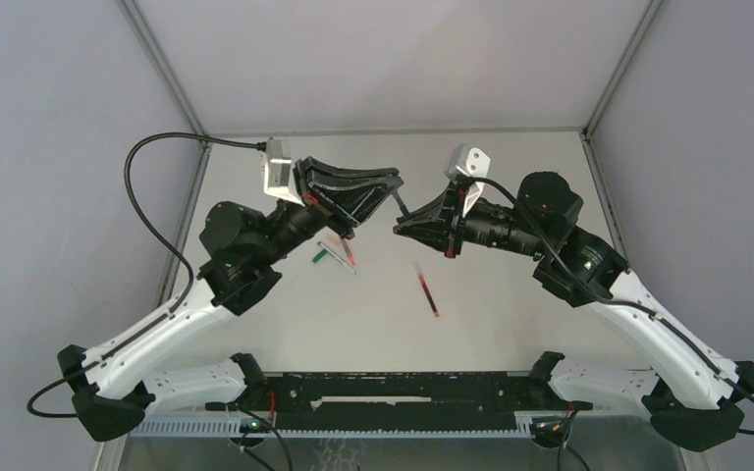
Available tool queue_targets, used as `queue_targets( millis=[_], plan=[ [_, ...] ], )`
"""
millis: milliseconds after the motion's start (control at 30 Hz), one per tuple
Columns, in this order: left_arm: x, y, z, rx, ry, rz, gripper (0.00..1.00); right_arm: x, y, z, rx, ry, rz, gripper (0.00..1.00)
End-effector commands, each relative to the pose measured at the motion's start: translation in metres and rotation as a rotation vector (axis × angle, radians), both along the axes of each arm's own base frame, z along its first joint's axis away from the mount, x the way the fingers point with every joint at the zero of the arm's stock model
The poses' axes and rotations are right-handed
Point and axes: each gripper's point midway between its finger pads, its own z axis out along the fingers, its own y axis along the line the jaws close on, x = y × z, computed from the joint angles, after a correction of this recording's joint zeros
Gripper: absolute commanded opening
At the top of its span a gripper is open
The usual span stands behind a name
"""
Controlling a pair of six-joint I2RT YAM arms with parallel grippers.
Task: Insert the pens into the pen caps
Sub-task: Press the pen cap onto the pen.
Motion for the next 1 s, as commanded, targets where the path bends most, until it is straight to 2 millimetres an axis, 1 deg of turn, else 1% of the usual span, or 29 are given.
queue_targets(
  millis=[0, 133, 300, 467, 567, 833, 967],
  plan=[
    [-0.078, -0.052, -0.214, 0.615, 0.373, -0.472, 0.0, -0.01, -0.039, 0.192, 0.497, -0.447, -0.106, 0.0],
    [-0.082, -0.05, -0.229, 0.656, 0.39, -0.493, 0.0, -0.012, -0.046, 0.202, 0.481, -0.514, -0.131, 0.0],
    [-0.087, -0.048, -0.243, 0.689, 0.411, -0.517, 0.0, -0.013, -0.057, 0.214, 0.479, -0.568, -0.167, 0.0],
    [-0.09, -0.05, -0.249, 0.701, 0.422, -0.534, 0.0, -0.016, -0.061, 0.227, 0.511, -0.588, -0.17, 0.0],
    [-0.096, -0.053, -0.251, 0.709, 0.425, -0.554, 0.0, -0.019, -0.062, 0.237, 0.54, -0.595, -0.163, 0.0],
    [-0.106, -0.058, -0.257, 0.731, 0.431, -0.593, 0.0, -0.033, -0.073, 0.268, 0.577, -0.669, -0.151, 0.0],
    [-0.107, -0.058, -0.258, 0.737, 0.427, -0.597, 0.0, -0.039, -0.077, 0.282, 0.587, -0.72, -0.152, 0.0]
  ],
)
